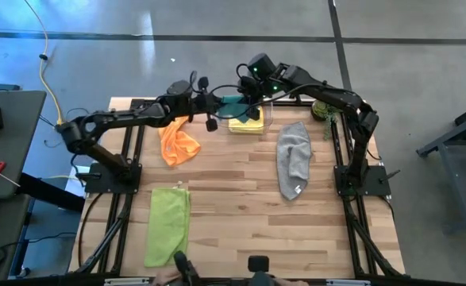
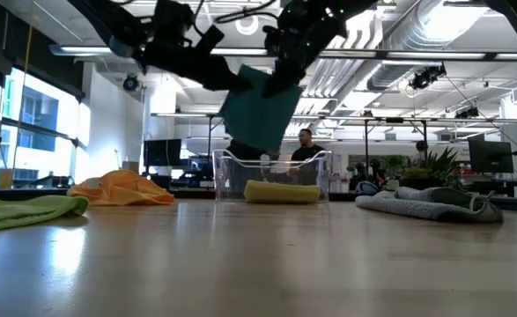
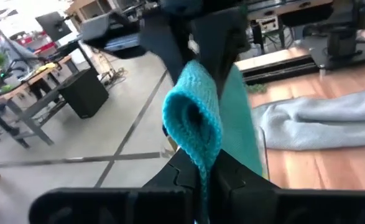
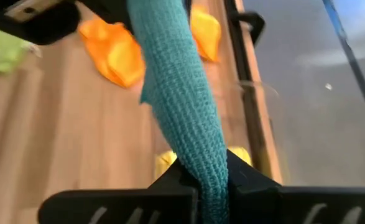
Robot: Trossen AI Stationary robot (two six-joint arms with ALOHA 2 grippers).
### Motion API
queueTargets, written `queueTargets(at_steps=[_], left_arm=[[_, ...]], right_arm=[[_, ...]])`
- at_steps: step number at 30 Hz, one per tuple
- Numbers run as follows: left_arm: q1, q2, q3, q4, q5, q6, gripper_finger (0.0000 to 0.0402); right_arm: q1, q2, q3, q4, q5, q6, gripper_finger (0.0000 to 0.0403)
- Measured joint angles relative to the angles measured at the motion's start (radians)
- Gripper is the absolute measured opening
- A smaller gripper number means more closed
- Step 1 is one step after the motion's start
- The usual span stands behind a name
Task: Fold microfiber towels
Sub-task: Stack the blue towel on top of the yellow towel in the transparent bin
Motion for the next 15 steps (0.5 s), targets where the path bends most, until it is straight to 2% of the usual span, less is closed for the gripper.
queueTargets(at_steps=[8,15], left_arm=[[0.036,0.160,0.000,0.199,0.004,0.087,0.0001],[0.066,0.266,0.034,0.226,0.009,0.181,0.0000]], right_arm=[[-0.038,0.000,-0.106,0.093,0.118,-0.063,0.0000],[-0.047,0.001,-0.185,0.202,0.222,-0.183,0.0000]])
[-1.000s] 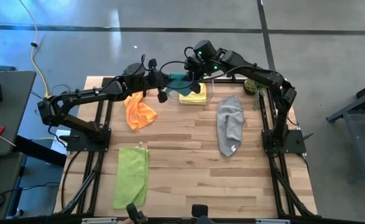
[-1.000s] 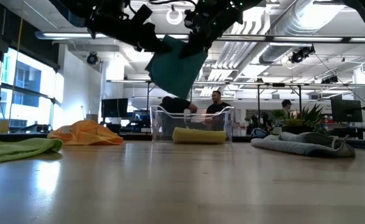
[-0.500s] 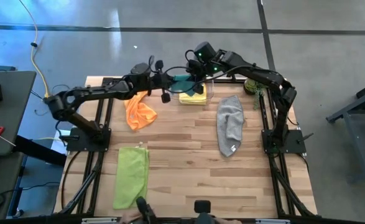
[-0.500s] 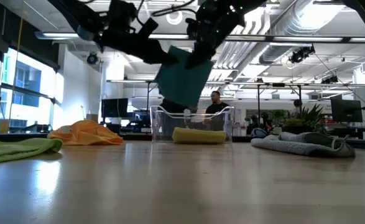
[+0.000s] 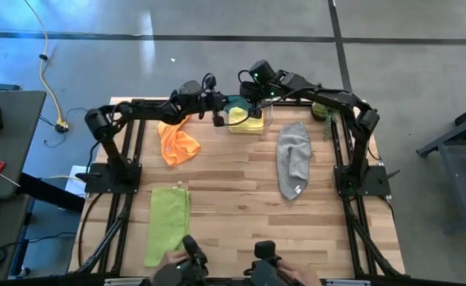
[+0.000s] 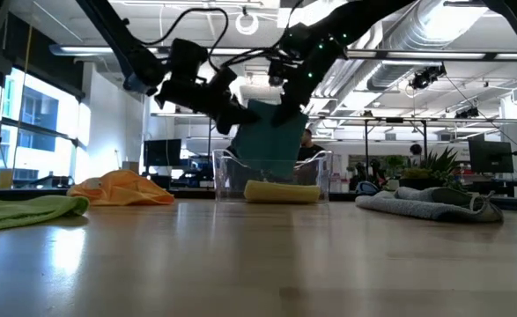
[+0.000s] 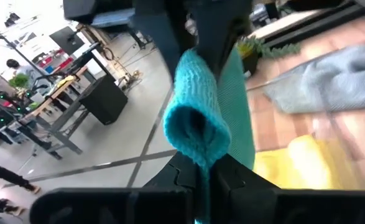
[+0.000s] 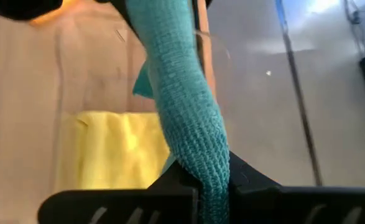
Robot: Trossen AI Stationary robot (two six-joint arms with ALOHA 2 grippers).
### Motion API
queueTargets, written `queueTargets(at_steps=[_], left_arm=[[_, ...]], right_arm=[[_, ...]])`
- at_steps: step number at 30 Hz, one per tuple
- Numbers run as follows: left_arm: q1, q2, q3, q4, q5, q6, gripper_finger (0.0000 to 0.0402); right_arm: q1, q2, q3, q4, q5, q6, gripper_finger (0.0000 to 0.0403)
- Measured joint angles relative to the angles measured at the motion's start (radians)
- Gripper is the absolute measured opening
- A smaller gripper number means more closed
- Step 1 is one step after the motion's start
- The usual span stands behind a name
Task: Fold microfiber towels
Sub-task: Stack the blue towel on top of the yellow towel in the transparent bin
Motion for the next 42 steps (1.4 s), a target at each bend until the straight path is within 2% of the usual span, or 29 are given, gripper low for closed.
queueTargets(at_steps=[11,18,30,39,42], left_arm=[[0.000,0.066,0.052,-0.026,-0.050,0.134,0.0000],[0.001,0.076,0.054,-0.050,-0.067,0.178,0.0000],[-0.004,0.113,0.052,-0.034,-0.091,0.205,0.0000],[-0.020,0.115,0.049,-0.068,-0.111,0.241,0.0000],[-0.028,0.115,0.049,-0.085,-0.118,0.254,0.0000]], right_arm=[[0.000,0.000,-0.093,0.111,0.136,-0.108,0.0000],[0.002,0.000,-0.103,0.169,0.173,-0.157,0.0000],[0.000,0.008,-0.104,0.127,0.183,-0.283,0.0000],[0.006,0.040,-0.102,0.088,0.139,-0.286,0.0001],[0.009,0.040,-0.102,0.055,0.153,-0.281,0.0020]])
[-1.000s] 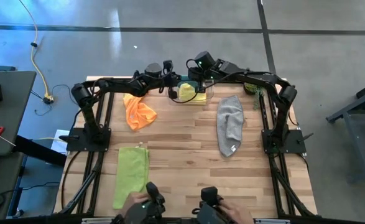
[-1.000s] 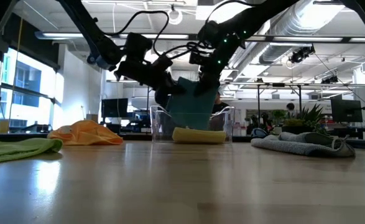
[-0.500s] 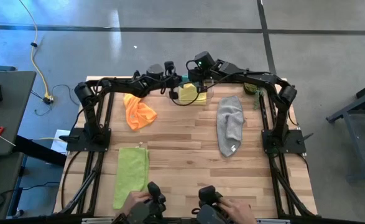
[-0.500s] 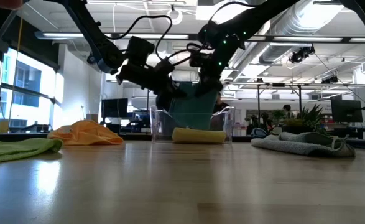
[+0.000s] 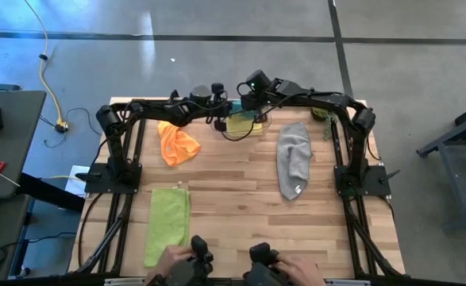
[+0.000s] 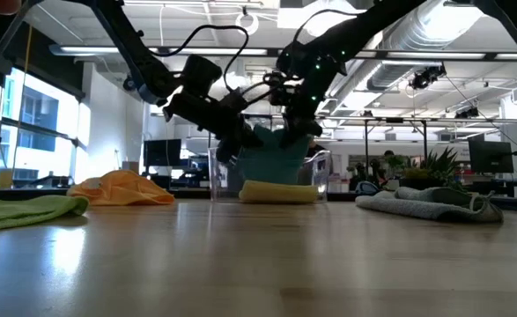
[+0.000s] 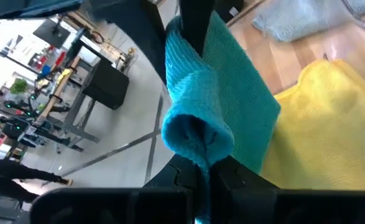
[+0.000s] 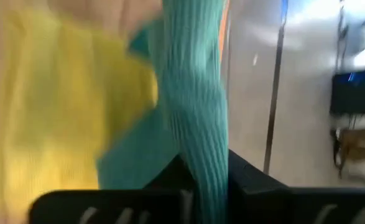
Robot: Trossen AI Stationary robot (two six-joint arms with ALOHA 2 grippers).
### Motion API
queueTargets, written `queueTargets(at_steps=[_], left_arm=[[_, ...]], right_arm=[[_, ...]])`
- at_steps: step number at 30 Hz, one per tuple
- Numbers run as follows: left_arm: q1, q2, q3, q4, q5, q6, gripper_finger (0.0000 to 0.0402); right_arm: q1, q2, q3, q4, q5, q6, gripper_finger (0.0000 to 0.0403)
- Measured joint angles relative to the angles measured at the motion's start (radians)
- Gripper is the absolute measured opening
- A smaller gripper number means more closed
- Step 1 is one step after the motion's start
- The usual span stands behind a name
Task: Fold microfiber towels
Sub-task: Stack the blue towel on top of the yellow towel in the transparent bin
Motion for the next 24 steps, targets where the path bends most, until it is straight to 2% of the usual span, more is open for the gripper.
queueTargets(at_steps=[7,10,12,14,18,24], left_arm=[[-0.002,0.000,-0.003,-0.015,-0.013,0.022,0.0000],[-0.004,0.000,-0.003,-0.021,-0.007,0.030,0.0000],[-0.004,0.000,-0.003,-0.020,-0.005,0.026,0.0000],[-0.004,-0.006,-0.003,-0.021,-0.004,0.014,0.0000],[-0.008,-0.018,-0.001,-0.020,0.005,0.006,0.0000],[-0.011,-0.024,-0.001,-0.015,0.024,-0.009,0.0000]], right_arm=[[-0.001,-0.002,0.034,-0.142,0.022,0.129,0.0136],[-0.002,-0.016,0.082,-0.208,-0.051,0.200,0.0181],[-0.013,-0.035,0.106,-0.231,-0.139,0.264,0.0200],[-0.024,-0.050,0.121,-0.255,-0.201,0.314,0.0210],[-0.031,-0.053,0.094,-0.254,-0.221,0.376,0.0212],[-0.033,-0.052,0.001,-0.105,-0.216,0.391,0.0211]])
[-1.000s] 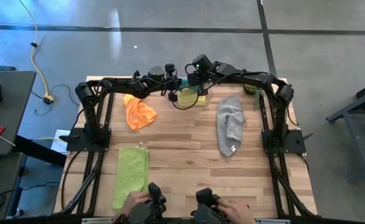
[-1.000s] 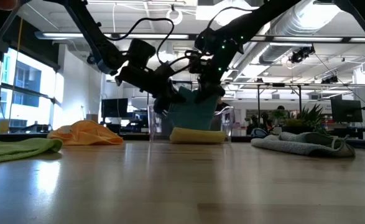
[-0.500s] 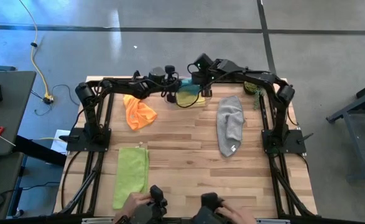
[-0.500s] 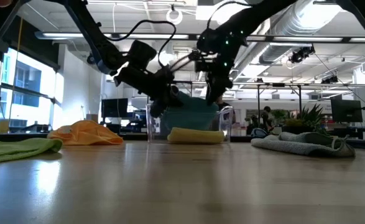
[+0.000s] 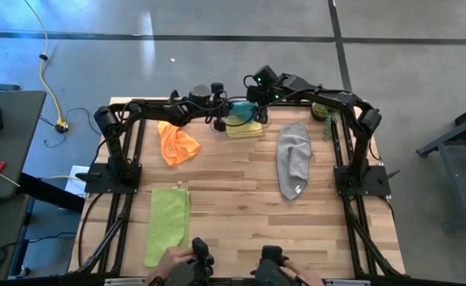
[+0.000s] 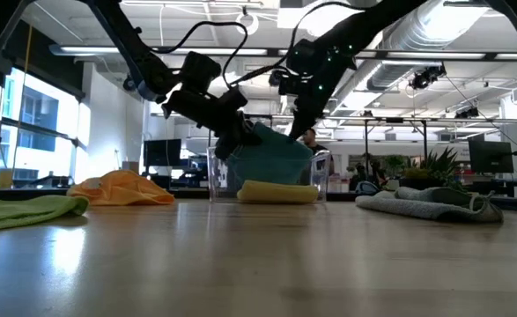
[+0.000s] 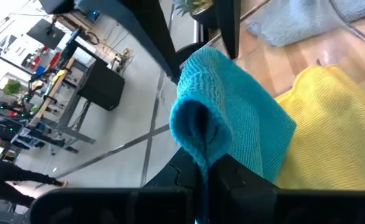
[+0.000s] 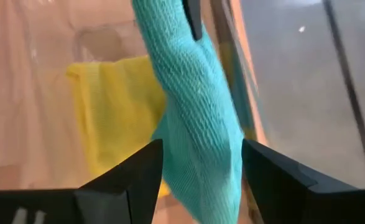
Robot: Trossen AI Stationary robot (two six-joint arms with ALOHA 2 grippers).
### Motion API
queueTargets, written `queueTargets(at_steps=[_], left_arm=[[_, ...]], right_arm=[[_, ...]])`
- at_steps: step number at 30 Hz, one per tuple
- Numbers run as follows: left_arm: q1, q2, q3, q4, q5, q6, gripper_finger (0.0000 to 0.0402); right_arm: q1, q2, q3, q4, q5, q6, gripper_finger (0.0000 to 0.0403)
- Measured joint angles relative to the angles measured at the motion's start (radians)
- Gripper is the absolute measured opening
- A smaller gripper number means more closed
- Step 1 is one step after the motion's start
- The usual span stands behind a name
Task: Fold microfiber towels
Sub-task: Stack the blue towel on top of the yellow towel in the transparent bin
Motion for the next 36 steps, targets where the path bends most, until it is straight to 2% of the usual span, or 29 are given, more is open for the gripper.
queueTargets(at_steps=[4,7,10,14,15,21,25,28,36], left_arm=[[0.000,0.000,0.000,0.000,0.002,-0.002,0.0000],[0.000,0.000,0.000,0.001,0.003,-0.016,0.0000],[0.001,0.000,0.000,0.001,0.004,-0.025,0.0000],[0.002,-0.001,0.000,0.002,0.004,-0.026,0.0000],[0.003,-0.005,0.000,0.001,0.003,-0.026,0.0000],[0.003,-0.053,0.001,-0.005,-0.006,0.002,0.0000],[-0.009,-0.076,0.003,-0.033,-0.029,0.062,0.0000],[-0.024,-0.076,0.002,-0.068,-0.051,0.095,0.0000],[-0.074,-0.068,0.001,-0.104,-0.114,0.174,0.0000]], right_arm=[[-0.015,0.000,-0.046,0.045,0.010,-0.027,0.0209],[-0.028,0.001,-0.076,0.044,0.008,-0.031,0.0188],[-0.030,0.001,-0.091,0.055,-0.005,-0.029,0.0137],[-0.029,0.001,-0.092,0.078,-0.007,-0.032,0.0033],[-0.029,0.001,-0.092,0.084,-0.005,-0.033,0.0017],[-0.029,-0.039,-0.092,0.145,0.094,-0.053,0.0014],[-0.007,-0.072,-0.092,0.212,0.202,-0.120,0.0006],[0.014,-0.079,-0.091,0.240,0.239,-0.183,0.0004],[0.074,-0.078,-0.241,0.383,0.375,-0.318,0.0001]])
